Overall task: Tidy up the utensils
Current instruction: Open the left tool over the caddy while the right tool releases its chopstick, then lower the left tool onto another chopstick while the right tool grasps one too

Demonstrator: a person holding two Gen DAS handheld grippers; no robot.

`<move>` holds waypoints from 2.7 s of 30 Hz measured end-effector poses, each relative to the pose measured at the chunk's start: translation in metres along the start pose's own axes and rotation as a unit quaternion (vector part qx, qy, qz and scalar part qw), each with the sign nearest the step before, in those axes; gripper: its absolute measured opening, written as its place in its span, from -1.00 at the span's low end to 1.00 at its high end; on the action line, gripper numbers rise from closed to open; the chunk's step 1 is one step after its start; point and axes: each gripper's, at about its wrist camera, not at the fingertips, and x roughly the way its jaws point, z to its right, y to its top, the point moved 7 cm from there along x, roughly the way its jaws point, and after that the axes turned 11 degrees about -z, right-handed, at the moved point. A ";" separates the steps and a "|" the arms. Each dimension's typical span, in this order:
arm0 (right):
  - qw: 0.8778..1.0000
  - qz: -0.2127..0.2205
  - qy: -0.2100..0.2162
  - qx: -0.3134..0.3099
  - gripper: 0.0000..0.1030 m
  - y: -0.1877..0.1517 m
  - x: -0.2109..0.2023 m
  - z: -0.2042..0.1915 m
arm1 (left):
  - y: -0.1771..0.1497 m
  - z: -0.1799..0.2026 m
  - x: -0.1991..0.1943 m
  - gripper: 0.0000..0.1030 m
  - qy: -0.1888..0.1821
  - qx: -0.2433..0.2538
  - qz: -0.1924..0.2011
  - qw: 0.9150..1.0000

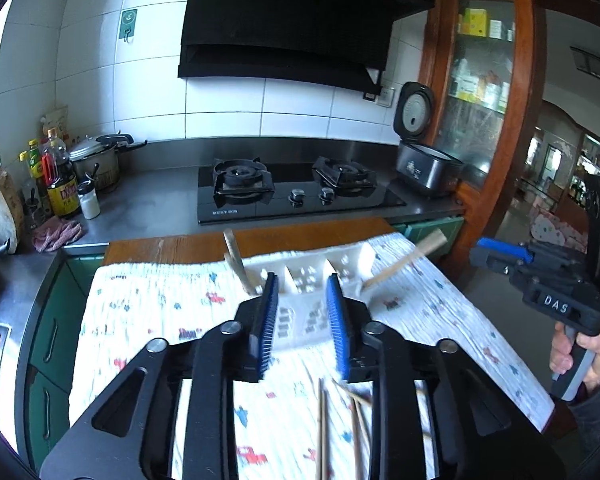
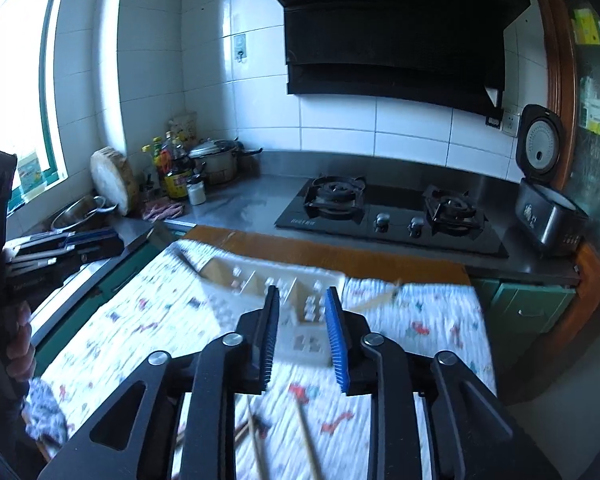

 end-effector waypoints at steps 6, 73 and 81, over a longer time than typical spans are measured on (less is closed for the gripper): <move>1.000 -0.021 0.023 0.000 -0.53 -0.069 -0.006 -0.015 | -0.052 0.011 -0.012 -0.44 -0.013 -0.004 -0.010 1.000; 0.986 -0.165 0.003 -0.017 -0.82 -0.259 0.071 -0.030 | -0.245 0.006 0.093 -0.77 -0.025 -0.041 -0.186 0.981; 0.987 -0.163 0.002 -0.013 -0.83 -0.258 0.072 -0.030 | -0.245 0.004 0.093 -0.78 -0.026 -0.056 -0.180 0.982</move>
